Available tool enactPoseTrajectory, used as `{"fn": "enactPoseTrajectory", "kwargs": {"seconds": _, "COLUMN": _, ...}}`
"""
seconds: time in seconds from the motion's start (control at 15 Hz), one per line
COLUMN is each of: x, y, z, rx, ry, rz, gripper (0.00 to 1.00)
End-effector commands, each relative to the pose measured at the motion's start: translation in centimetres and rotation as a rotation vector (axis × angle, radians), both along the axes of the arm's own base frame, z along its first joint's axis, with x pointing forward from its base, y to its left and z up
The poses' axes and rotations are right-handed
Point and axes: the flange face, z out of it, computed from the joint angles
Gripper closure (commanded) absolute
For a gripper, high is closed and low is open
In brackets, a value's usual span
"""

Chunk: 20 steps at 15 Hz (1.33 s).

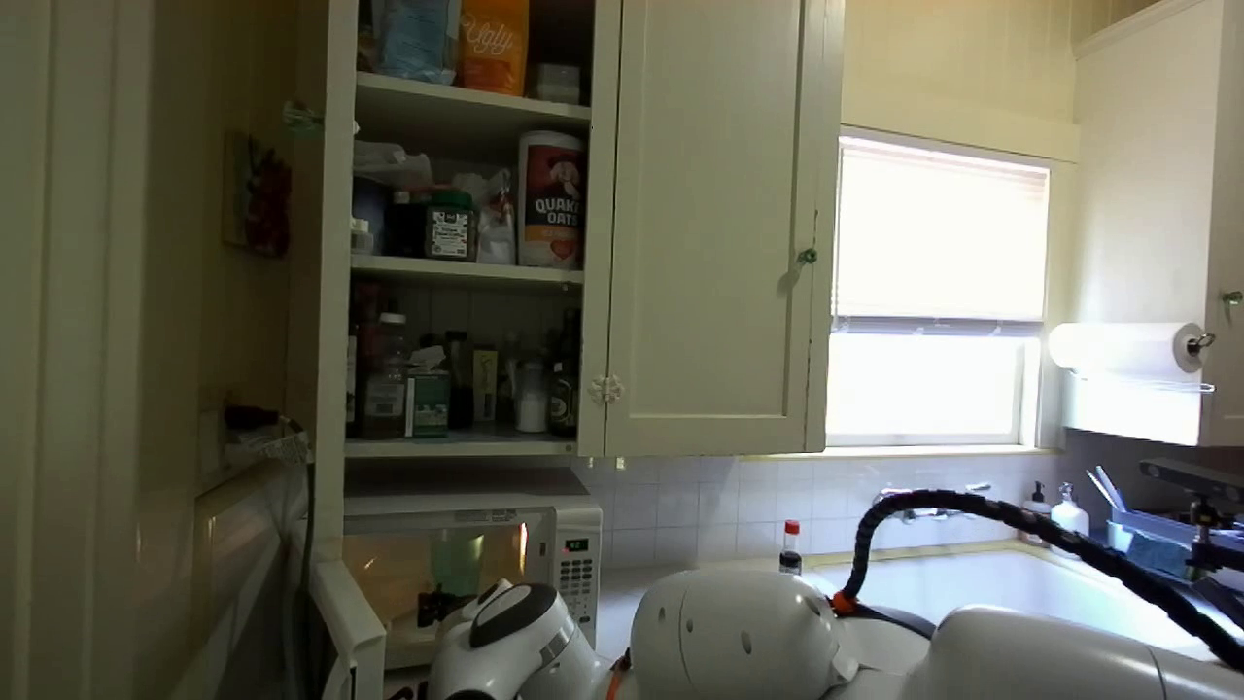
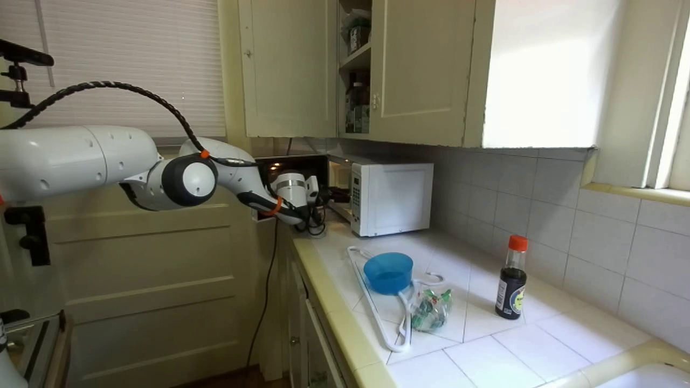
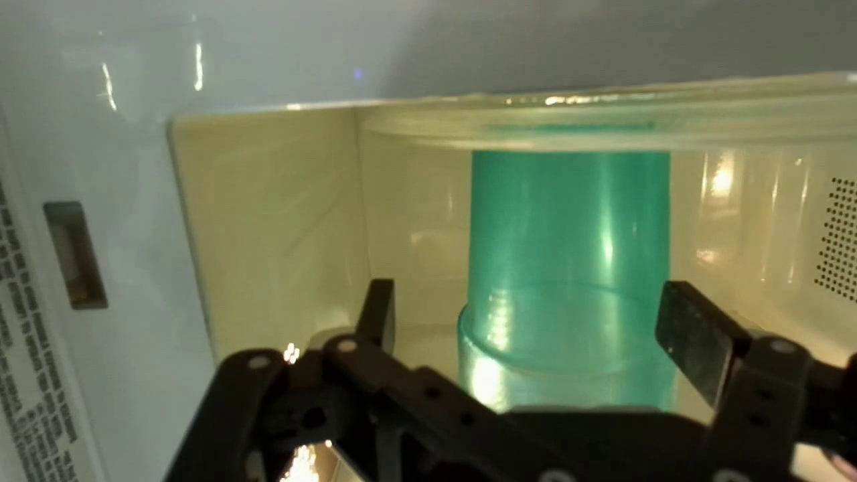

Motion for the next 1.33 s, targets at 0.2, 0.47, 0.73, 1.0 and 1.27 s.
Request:
{"fn": "enactPoseTrajectory", "kwargs": {"seconds": 0.2, "x": 0.4, "y": -1.2, "z": 2.8, "rx": -0.112, "ry": 0.195, "rz": 0.121, "gripper": 0.00}}
{"fn": "enactPoseTrajectory", "kwargs": {"seconds": 0.47, "x": 0.3, "y": -1.0, "z": 3.3, "rx": -0.121, "ry": 0.269, "rz": 0.172, "gripper": 0.00}}
{"fn": "enactPoseTrajectory", "kwargs": {"seconds": 0.73, "x": 0.8, "y": -2.1, "z": 3.8, "rx": -0.106, "ry": 0.314, "rz": 0.182, "gripper": 0.00}}
{"fn": "enactPoseTrajectory", "kwargs": {"seconds": 1.0, "x": 1.7, "y": -4.4, "z": 4.5, "rx": -0.064, "ry": 0.341, "rz": 0.170, "gripper": 0.00}}
{"fn": "enactPoseTrajectory", "kwargs": {"seconds": 1.27, "x": 1.7, "y": -4.1, "z": 5.1, "rx": -0.071, "ry": 0.394, "rz": 0.201, "gripper": 0.25}}
